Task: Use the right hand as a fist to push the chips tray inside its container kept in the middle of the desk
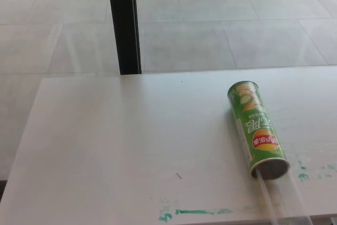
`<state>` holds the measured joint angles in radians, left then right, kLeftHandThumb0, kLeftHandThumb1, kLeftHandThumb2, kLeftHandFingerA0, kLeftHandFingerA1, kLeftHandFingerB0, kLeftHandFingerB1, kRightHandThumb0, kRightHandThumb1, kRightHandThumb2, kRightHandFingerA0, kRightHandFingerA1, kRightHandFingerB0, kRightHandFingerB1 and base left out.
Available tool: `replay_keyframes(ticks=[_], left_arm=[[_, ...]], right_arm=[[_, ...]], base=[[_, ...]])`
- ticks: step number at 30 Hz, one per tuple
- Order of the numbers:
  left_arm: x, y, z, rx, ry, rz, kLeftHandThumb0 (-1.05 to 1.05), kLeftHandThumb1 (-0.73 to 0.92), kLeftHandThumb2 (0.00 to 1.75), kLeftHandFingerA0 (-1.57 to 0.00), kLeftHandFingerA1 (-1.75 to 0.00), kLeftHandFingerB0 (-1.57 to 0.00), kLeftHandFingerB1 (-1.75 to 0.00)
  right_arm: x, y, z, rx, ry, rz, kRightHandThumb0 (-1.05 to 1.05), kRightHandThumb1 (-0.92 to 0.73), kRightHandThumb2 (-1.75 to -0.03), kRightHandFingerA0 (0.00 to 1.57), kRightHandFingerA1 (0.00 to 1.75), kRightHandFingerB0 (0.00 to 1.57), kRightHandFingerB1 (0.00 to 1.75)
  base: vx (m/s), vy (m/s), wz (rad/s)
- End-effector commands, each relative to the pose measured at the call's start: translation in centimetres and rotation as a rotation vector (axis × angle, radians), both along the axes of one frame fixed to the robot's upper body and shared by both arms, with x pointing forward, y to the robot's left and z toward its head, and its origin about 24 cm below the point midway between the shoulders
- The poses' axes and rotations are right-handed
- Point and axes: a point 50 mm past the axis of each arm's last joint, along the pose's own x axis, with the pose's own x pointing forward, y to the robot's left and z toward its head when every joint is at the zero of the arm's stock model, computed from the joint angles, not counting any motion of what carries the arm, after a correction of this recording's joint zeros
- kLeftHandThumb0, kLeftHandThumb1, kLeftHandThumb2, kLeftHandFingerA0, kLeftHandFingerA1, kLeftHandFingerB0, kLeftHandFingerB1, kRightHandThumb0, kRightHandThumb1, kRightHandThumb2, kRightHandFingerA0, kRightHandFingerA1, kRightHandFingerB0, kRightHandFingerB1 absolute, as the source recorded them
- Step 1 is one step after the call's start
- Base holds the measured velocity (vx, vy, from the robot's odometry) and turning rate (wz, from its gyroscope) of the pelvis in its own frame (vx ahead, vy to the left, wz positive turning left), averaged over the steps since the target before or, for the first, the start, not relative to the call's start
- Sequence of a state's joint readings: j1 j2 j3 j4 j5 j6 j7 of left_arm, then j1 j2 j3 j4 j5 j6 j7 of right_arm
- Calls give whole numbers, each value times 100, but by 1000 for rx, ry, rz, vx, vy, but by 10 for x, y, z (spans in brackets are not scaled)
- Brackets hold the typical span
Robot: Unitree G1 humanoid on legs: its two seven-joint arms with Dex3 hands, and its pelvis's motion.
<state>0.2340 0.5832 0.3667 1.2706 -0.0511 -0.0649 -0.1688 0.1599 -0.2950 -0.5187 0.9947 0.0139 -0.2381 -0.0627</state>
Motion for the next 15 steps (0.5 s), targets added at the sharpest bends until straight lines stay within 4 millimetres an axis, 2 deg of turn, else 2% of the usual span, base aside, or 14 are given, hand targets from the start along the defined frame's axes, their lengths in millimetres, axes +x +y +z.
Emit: replay_keyframes(ticks=[1,2,3,5,6,7,8,9,10,11,13,14,15], left_arm=[[2,6,6,-14,-48,24,-103,69,130,-68,-116,-49,-97],[2,6,7,-12,-49,24,-100,70,127,-70,-116,-52,-98],[3,7,7,-8,-40,12,-102,70,130,-74,-116,-49,-96],[3,7,7,-15,-35,4,-101,72,128,-71,-115,-52,-97],[3,7,7,-22,-40,13,-101,79,112,-67,-123,-47,-101],[3,7,8,-23,-38,11,-99,80,114,-63,-120,-45,-99],[4,8,8,-22,-35,6,-99,80,114,-63,-120,-45,-99],[4,8,8,-19,-40,11,-99,73,128,-68,-112,-51,-96],[3,8,8,-19,-39,5,-100,73,128,-68,-114,-52,-97],[3,8,8,-14,-37,-4,-102,71,130,-71,-115,-53,-98],[3,8,8,-13,-32,-4,-103,71,130,-71,-115,-52,-98],[5,7,8,-9,-47,5,-105,70,129,-73,-118,-54,-100],[7,7,8,-10,-64,10,-105,70,130,-72,-120,-58,-103]], right_arm=[[0,-12,11,-64,-98,-84,-65,-81,-65,83,118,55,61],[-1,-13,12,-66,-103,-92,-71,-85,-67,71,116,41,63],[0,-17,17,-70,-141,-137,-66,-83,-65,74,101,48,54],[4,-26,27,-57,-246,-237,-67,-82,-65,74,101,44,49],[7,-31,33,-67,-266,-275,-66,-66,-108,76,92,38,59],[10,-36,38,-82,-307,-320,-65,-81,-64,77,95,43,51],[14,-43,45,-102,-366,-383,-65,-81,-64,77,95,43,51],[16,-48,52,-101,-406,-399,-65,-83,-65,78,105,40,49],[18,-50,55,-97,-438,-422,-67,-80,-65,74,109,45,58],[23,-56,64,-93,-508,-464,-69,-83,-65,75,107,46,64],[29,-60,74,-89,-568,-497,-69,-82,-65,74,107,46,60],[40,-60,82,-99,-598,-491,-69,-84,-65,71,100,42,53],[51,-61,101,-101,-694,-459,-74,-82,-64,66,93,36,48]], base=[[0,0,0],[0,0,0],[0,0,0],[0,0,0],[0,0,0],[0,0,0],[0,0,0],[0,0,0],[0,0,0],[0,0,0],[0,0,0],[0,0,0],[0,0,0]])
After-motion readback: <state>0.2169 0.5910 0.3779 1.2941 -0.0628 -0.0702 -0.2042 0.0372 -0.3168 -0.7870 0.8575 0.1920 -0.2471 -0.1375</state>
